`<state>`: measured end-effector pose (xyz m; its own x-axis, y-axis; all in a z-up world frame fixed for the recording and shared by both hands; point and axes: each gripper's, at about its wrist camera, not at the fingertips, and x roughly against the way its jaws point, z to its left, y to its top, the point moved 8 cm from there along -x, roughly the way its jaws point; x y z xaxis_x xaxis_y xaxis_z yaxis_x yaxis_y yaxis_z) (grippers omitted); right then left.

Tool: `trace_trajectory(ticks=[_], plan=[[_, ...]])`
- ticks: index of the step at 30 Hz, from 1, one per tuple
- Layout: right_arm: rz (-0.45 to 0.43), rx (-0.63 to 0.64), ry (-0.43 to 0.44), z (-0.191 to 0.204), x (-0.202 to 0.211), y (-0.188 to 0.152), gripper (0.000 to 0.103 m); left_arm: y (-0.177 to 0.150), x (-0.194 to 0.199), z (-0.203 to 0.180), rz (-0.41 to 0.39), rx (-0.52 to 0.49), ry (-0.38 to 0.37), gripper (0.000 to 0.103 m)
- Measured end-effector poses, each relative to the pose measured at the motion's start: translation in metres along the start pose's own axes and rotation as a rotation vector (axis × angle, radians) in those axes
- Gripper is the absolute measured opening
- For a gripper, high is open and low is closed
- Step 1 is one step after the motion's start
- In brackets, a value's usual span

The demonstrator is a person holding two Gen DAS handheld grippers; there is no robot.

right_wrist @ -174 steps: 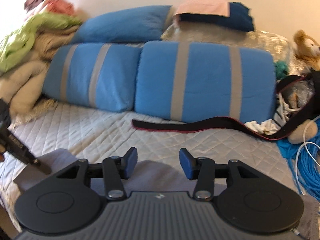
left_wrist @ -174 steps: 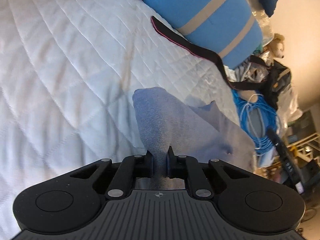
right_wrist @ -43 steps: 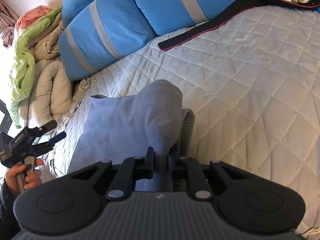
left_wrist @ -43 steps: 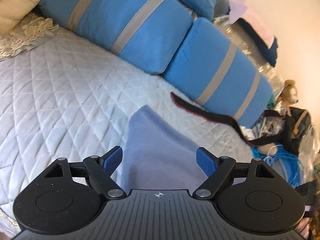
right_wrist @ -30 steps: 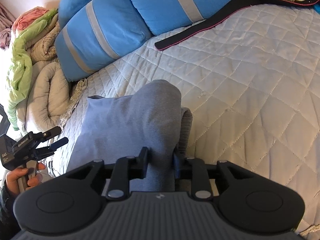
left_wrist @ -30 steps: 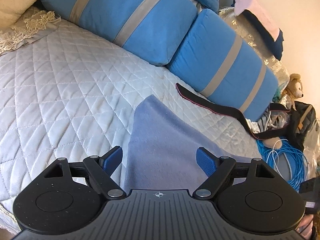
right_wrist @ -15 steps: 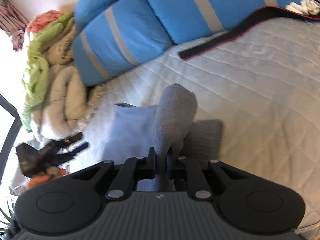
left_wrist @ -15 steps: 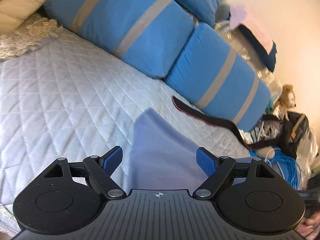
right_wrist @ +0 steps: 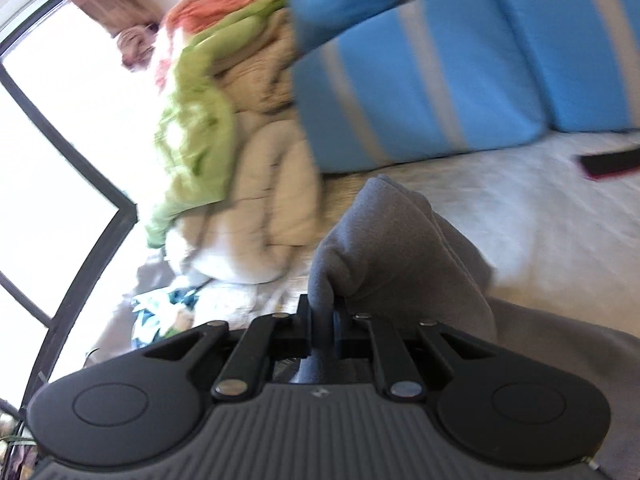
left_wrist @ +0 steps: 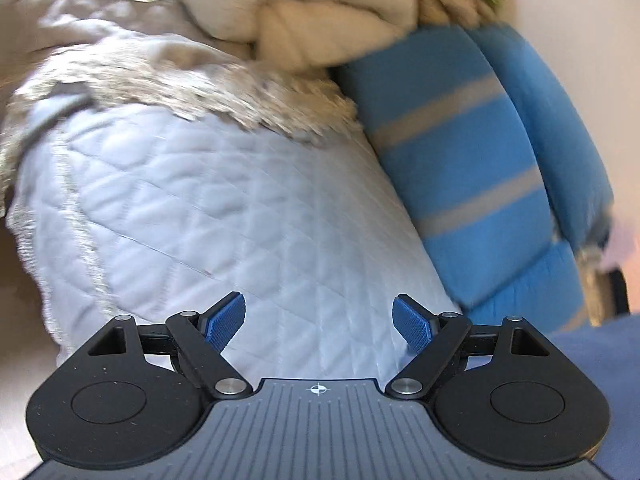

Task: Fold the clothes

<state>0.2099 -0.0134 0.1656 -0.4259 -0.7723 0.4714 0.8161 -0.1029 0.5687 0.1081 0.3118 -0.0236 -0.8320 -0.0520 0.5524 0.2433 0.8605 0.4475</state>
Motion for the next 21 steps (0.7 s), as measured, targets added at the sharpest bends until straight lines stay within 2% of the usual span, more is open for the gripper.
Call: trace_trajectory(ticks=[2,8,14,16,18,21], plan=[[0.010,-0.012,0.004,0.000,-0.009,-0.001,0.010,0.003,0.002,0.001,-0.009,0.010,-0.012,0.081],[0.041,-0.047,0.017,0.002,-0.037,-0.006,0.010,0.002,0.002,-0.009,-0.003,-0.067,-0.026,0.081],[0.071,-0.082,0.029,0.004,-0.065,-0.010,0.010,-0.004,0.001,-0.007,0.014,-0.054,-0.038,0.081],[0.066,-0.092,0.022,-0.002,-0.061,-0.009,0.010,0.000,0.008,-0.010,-0.031,-0.033,-0.075,0.081],[0.055,-0.093,0.019,-0.004,-0.053,-0.007,0.010,0.004,0.022,-0.017,-0.081,-0.014,-0.165,0.081],[0.048,-0.090,0.033,-0.002,-0.043,-0.001,0.010,-0.004,0.048,-0.035,-0.078,-0.088,-0.292,0.081]])
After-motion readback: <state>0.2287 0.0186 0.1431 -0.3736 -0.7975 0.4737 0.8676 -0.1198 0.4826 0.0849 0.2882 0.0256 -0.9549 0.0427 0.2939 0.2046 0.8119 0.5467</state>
